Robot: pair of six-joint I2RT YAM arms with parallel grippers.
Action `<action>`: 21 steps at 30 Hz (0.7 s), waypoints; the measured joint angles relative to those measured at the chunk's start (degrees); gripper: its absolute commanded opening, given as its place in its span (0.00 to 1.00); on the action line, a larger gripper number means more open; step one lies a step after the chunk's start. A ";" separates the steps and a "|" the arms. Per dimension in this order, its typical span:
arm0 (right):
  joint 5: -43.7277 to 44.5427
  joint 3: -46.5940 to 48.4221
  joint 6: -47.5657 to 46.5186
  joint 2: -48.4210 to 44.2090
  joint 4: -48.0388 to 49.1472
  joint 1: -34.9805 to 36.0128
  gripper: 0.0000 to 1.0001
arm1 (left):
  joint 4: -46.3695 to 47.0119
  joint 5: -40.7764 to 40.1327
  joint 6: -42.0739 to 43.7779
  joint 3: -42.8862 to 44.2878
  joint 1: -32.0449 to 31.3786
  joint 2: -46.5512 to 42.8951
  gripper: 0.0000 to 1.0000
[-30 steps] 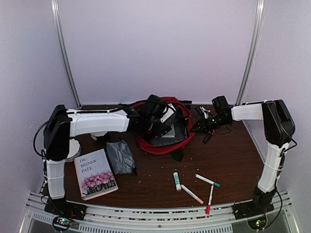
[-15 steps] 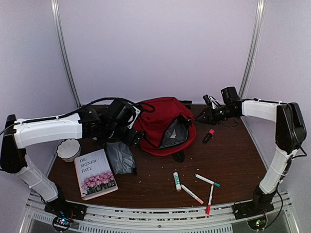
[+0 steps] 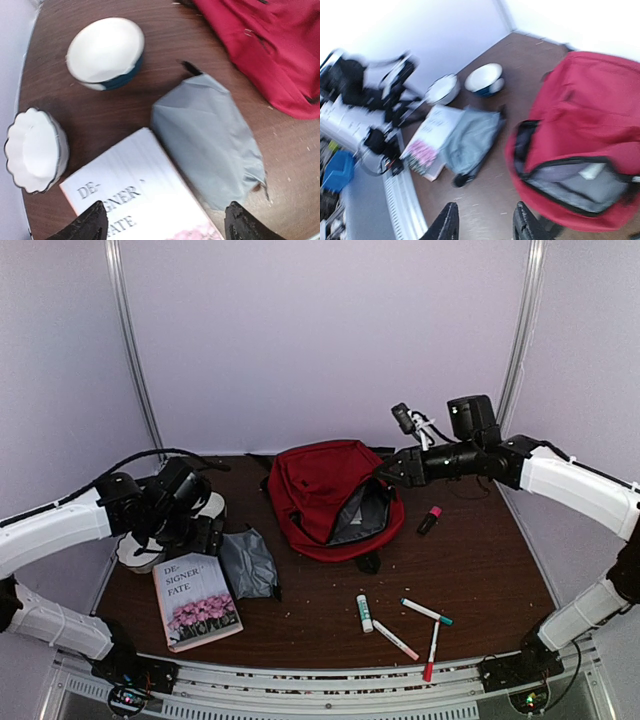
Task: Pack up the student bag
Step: Pick up the book from the corner of the board.
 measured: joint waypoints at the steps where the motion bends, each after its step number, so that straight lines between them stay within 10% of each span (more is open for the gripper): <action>1: -0.57 0.02 0.00 0.26 -0.02 2.64 0.35 | -0.37 0.07 -0.33 0.00 1.49 -0.07 0.84; 21: -7.15 16.35 9.38 33.57 0.24 30.60 0.26 | 2.62 -4.26 -7.45 -13.33 7.15 -10.29 0.91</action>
